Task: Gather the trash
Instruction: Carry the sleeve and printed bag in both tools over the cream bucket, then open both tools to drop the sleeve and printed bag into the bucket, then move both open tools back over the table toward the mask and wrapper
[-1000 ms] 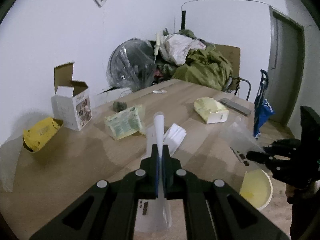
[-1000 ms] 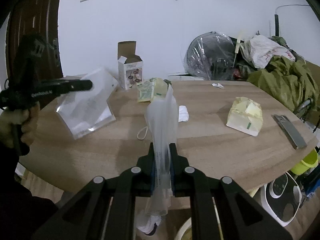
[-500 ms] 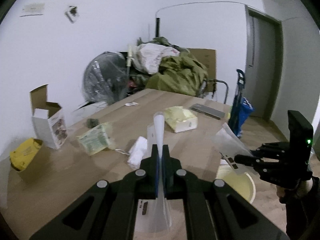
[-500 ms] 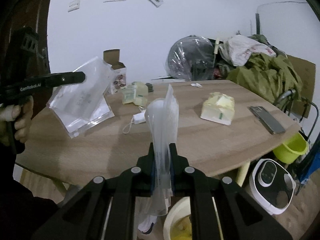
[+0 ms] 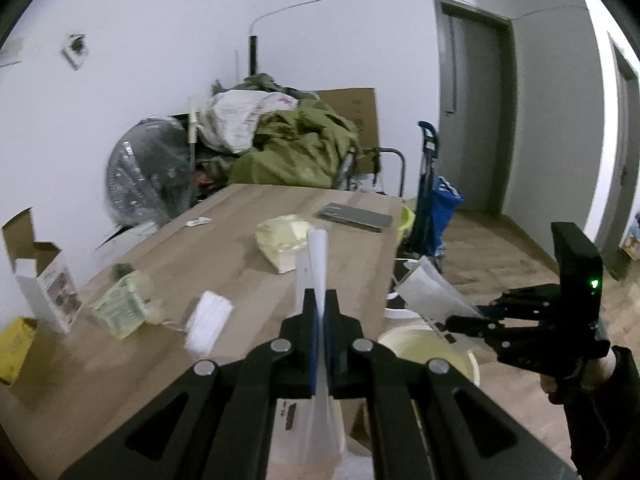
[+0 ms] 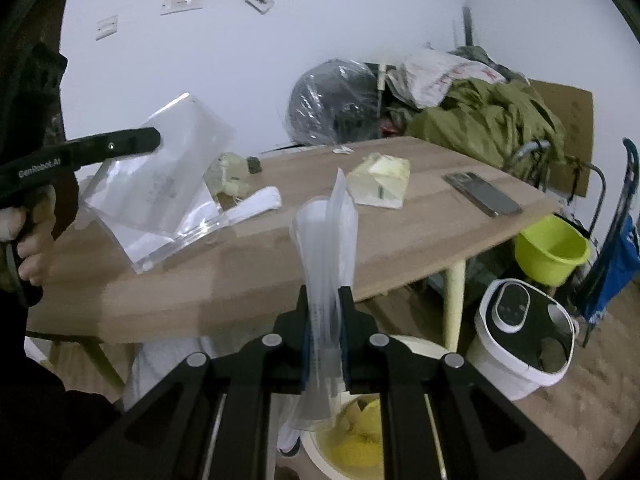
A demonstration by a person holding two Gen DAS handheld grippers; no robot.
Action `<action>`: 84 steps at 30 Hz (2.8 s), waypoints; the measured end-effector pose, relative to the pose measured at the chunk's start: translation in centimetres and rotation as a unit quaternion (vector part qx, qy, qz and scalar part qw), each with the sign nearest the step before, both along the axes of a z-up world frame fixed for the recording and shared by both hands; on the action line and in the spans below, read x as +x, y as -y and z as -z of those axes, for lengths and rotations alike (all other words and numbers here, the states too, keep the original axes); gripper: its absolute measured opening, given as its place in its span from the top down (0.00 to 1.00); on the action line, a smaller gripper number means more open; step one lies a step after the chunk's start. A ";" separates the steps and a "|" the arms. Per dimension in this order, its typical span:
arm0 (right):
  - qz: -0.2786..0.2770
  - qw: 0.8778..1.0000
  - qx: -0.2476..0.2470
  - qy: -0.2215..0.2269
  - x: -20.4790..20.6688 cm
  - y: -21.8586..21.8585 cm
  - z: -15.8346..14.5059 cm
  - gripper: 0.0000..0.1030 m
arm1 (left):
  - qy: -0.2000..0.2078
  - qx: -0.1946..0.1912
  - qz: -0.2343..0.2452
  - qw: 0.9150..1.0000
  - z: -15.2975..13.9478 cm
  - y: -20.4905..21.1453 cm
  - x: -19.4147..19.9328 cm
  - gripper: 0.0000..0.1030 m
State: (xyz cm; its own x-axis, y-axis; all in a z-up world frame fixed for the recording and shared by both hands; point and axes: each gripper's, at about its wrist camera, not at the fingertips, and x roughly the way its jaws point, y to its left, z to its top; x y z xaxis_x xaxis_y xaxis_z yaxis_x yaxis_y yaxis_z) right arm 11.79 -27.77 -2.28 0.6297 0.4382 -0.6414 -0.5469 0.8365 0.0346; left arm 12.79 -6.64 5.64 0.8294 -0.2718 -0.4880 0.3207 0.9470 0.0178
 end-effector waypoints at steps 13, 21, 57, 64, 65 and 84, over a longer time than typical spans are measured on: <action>0.062 0.997 -0.023 -0.037 -1.4 4.9 3.3 0.89 | -0.020 -0.016 0.097 0.995 2.2 5.0 1.9 0.98; 0.106 0.991 -0.035 -0.077 -1.5 7.7 6.8 0.89 | -0.066 -0.039 0.156 0.985 5.6 8.3 4.3 0.98; 0.160 0.976 -0.034 -0.143 0.9 10.3 10.9 0.38 | -0.191 -0.010 0.186 0.964 14.5 15.4 9.8 0.70; 0.160 0.977 -0.045 -0.136 0.7 10.0 10.1 0.38 | -0.169 -0.013 0.186 0.968 13.1 14.8 9.1 0.68; 0.159 0.977 -0.046 -0.134 0.7 10.0 10.0 0.38 | -0.166 -0.015 0.184 0.969 12.9 14.5 9.0 0.68; 0.128 0.985 -0.080 -0.087 1.0 5.7 5.3 0.38 | -0.109 -0.036 0.124 0.986 9.4 7.2 6.9 0.67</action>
State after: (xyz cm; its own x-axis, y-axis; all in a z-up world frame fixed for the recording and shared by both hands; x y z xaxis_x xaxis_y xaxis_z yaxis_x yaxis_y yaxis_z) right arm 12.80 -33.50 -7.63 0.5807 0.1631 -0.7976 -0.3139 0.9488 -0.0345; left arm 19.73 -13.87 -3.75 0.6115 -0.4928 -0.6191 0.5312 0.8355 -0.1404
